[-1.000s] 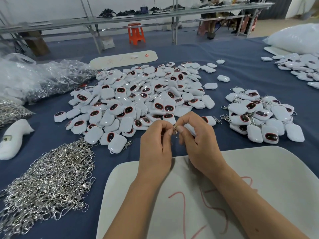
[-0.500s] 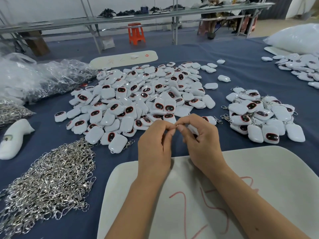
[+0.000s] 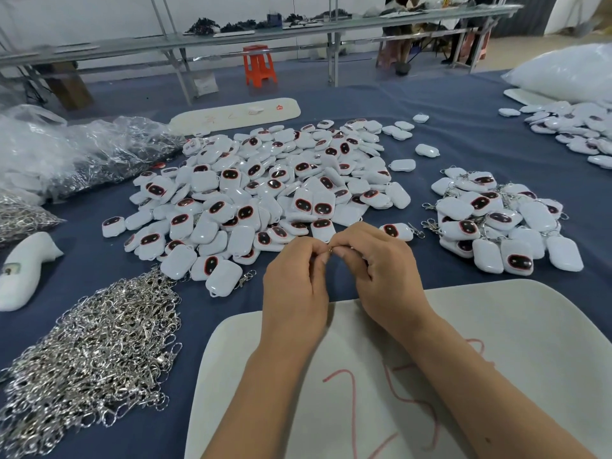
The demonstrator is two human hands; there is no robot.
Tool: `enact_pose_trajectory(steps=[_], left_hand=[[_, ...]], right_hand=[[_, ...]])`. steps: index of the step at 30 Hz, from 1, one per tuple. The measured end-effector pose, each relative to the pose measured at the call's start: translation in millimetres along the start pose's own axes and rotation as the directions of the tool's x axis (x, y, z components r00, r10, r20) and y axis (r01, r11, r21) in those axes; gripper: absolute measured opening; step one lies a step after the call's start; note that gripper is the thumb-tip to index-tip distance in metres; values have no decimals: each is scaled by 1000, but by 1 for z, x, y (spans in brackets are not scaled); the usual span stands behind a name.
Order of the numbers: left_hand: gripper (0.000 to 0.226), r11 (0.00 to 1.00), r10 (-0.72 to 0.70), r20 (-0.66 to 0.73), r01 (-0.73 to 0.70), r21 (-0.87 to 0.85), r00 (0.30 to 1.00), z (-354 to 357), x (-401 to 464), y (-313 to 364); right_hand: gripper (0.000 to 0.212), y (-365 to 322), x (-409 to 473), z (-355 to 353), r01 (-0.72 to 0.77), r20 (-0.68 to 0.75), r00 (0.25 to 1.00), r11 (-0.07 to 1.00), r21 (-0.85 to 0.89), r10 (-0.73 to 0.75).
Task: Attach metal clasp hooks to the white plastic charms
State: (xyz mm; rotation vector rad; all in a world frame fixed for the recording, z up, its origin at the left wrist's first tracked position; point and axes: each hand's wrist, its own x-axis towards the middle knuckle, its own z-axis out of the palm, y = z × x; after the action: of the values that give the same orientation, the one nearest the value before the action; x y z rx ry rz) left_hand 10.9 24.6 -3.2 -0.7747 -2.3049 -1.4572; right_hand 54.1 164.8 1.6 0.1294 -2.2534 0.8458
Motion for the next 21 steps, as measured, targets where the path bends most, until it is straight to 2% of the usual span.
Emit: enact_pose_trajectory(steps=[3,5,7,9,14,17,21], left_hand=[[12,999,-24,-12,23,-36,1000,0,0,3],[11,998,-18,-18,17,-59,1000,-1,1,5],[16,998,-14,-31,13,-54,999,0,2,5],[18,999,2,-45,-4,-41,999,0,3,4],[14,997,74,-19,-74,-16,997,-2,3,3],[13,997,71,-4,-71,-13,997,-2,2,1],[13,999,50,-6,-50,-19,999,-1,2,-1]], right_hand=[[16,0,-1,1,-6,6,1000,1000,17,6],[13,1,-1,2,-148,18,989,974,173,148],[12,2,-1,1,-309,109,951,900,307,289],[14,3,-1,1,-355,169,935,854,380,313],[16,1,-1,0,-329,127,944,842,427,304],[14,0,-1,0,-282,107,959,896,342,261],[13,-1,0,-3,-150,81,987,969,199,136]])
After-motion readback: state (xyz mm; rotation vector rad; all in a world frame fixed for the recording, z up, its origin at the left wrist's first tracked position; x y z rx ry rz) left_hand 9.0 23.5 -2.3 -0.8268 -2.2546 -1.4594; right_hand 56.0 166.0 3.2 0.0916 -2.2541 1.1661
